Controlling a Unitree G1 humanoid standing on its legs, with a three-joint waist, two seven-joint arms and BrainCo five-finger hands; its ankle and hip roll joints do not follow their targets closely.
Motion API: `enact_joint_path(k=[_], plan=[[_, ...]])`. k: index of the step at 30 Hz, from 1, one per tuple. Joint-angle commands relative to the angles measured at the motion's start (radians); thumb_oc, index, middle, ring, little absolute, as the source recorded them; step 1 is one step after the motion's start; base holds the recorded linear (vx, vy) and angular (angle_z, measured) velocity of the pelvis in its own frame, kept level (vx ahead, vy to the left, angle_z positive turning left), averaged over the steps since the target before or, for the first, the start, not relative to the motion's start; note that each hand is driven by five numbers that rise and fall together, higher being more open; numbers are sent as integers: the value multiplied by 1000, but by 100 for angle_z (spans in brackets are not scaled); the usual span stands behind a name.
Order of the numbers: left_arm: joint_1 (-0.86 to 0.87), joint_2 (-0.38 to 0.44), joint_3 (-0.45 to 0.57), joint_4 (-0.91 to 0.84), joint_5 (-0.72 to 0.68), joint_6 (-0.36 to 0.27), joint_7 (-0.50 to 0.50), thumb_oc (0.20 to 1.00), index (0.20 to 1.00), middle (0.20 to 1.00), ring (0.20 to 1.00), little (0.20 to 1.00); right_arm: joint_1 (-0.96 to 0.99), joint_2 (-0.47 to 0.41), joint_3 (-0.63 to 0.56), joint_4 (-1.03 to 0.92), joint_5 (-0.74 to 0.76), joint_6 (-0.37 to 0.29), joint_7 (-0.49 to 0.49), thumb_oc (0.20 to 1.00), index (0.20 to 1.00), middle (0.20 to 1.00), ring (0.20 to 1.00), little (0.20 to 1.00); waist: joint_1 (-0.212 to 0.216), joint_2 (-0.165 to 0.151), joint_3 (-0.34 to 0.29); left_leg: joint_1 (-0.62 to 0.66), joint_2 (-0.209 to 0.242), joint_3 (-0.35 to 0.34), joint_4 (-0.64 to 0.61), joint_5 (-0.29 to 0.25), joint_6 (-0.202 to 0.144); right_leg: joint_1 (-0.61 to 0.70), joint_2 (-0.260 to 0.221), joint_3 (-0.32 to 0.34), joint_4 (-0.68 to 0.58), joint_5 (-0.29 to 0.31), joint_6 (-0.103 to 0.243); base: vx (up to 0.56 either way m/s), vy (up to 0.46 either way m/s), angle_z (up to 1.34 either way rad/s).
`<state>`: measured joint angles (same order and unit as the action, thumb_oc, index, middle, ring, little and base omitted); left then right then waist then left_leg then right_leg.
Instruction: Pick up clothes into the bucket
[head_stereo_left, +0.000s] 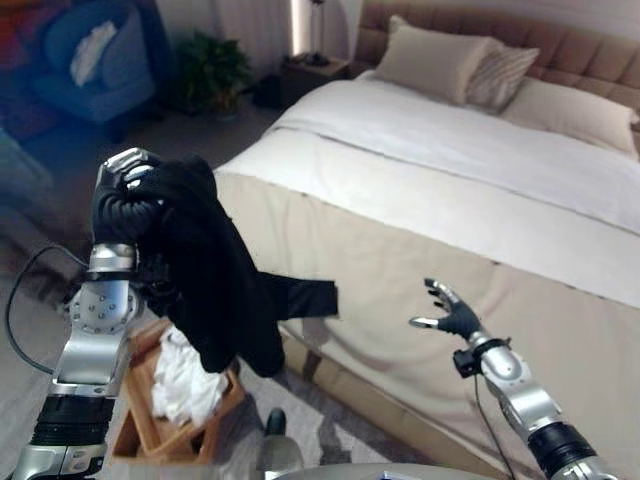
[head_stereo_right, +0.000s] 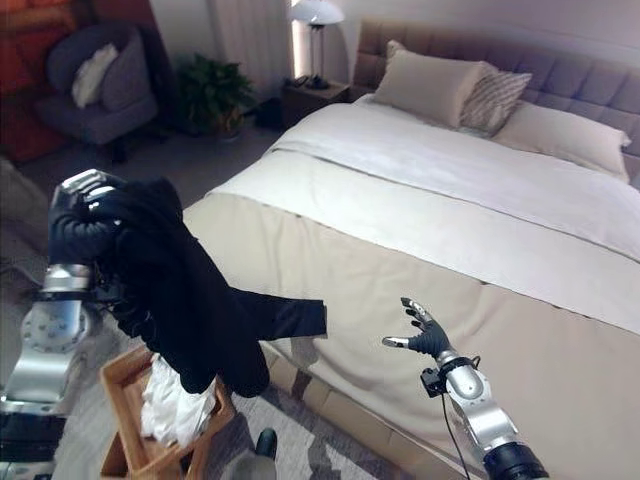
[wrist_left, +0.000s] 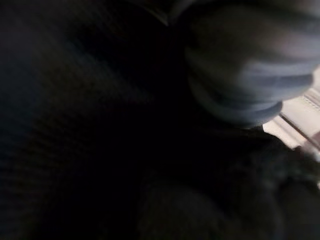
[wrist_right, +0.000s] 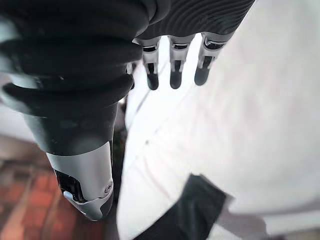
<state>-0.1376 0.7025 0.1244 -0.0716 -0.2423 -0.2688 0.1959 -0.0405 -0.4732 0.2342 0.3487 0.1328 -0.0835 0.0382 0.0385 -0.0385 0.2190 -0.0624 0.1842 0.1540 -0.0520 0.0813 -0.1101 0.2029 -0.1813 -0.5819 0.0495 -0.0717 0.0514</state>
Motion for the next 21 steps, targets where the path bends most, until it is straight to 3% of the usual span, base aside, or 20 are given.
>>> enact_joint_path(k=[1, 4, 8, 12, 13, 15, 16, 17, 18, 19, 21], plan=[[-107, 66, 88, 17, 30, -61, 39, 200, 200, 200, 200, 200, -75, 10, -22, -68, 40, -63, -10, 1000, 1000, 1000, 1000, 1000, -47, -6, -35, 50, 69, -18, 293, -85, -40, -63, -9, 34, 21, 9, 57, 24, 112, 40], [-144, 106, 75, 40, 33, -59, 48, 200, 200, 200, 200, 200, -56, 14, -34, -69, 35, -58, -12, 1000, 1000, 1000, 1000, 1000, -69, 16, -61, 129, 91, 13, 189, -99, -53, -62, -28, -8, 34, 14, 71, 26, 152, 48], [-182, 154, 69, 52, 43, -59, 74, 200, 200, 200, 200, 200, -53, 25, -40, -61, 33, -58, -29, 1000, 1000, 1000, 1000, 1000, -75, 21, -71, 167, 62, 31, 57, -68, -55, -87, -71, -19, 54, 64, 109, 56, 252, 66], [-178, 193, 85, 44, 76, -56, 98, 200, 200, 200, 200, 200, -83, 39, -17, -51, 27, -60, -34, 1000, 1000, 1000, 1000, 1000, -72, 7, -49, 166, 11, 30, 67, -105, -28, -114, -128, 0, 73, 106, 141, -37, 216, 18], [-176, 201, 96, 35, 74, -56, 107, 200, 200, 200, 200, 200, -95, 50, 0, -48, 22, -56, -32, 1000, 1000, 1000, 1000, 1000, -66, -12, -31, 157, -36, 46, 82, -120, 6, -133, -179, -2, 91, 149, 146, -103, 361, -13], [-177, 200, 100, 31, 68, -58, 109, 200, 200, 200, 200, 200, -100, 61, 17, -49, 10, -46, -28, 1000, 1000, 1000, 1000, 1000, -67, -26, -21, 171, -79, 45, 83, -145, 38, -149, -234, 26, 146, 192, 169, -34, 294, -11], [-176, 200, 101, 30, 68, -58, 108, 200, 200, 200, 200, 200, -100, 61, 17, -49, 10, -46, -28, 1000, 1000, 1000, 1000, 1000, -66, -29, -20, 172, -83, 46, 83, -146, 40, -150, -239, 29, 149, 191, 171, 53, 242, 1], [-185, 191, 77, 23, 60, -57, 99, 200, 200, 200, 200, 200, -76, 62, 18, -78, 3, -39, -24, 1000, 1000, 1000, 1000, 1000, -101, -38, -10, 170, -114, 0, 88, -154, 59, -179, -250, 190, 212, 229, 180, 46, 177, 12], [-194, 184, 60, 36, 58, -55, 94, 200, 200, 200, 200, 200, -65, 61, 12, -87, 4, -38, -21, 1000, 1000, 1000, 1000, 1000, -122, -43, -11, 163, -124, -26, 88, -153, 65, -204, -218, 307, 226, 226, 179, 38, 172, 34], [-196, 185, 58, 37, 58, -56, 94, 200, 200, 200, 200, 200, -64, 61, 10, -88, 4, -38, -21, 1000, 1000, 1000, 1000, 1000, -118, -43, -14, 159, -125, -23, 88, -150, 66, -211, -219, 311, 226, 229, 178, 2, 55, 88], [-254, 164, -13, 69, 66, -46, 91, 200, 200, 200, 200, 200, -46, 58, 5, -94, 5, -39, -22, 1000, 1000, 1000, 1000, 1000, -132, -44, -19, 139, -133, -74, 90, -140, 73, -224, -149, 457, 258, 209, 177, 20, 29, 86]])
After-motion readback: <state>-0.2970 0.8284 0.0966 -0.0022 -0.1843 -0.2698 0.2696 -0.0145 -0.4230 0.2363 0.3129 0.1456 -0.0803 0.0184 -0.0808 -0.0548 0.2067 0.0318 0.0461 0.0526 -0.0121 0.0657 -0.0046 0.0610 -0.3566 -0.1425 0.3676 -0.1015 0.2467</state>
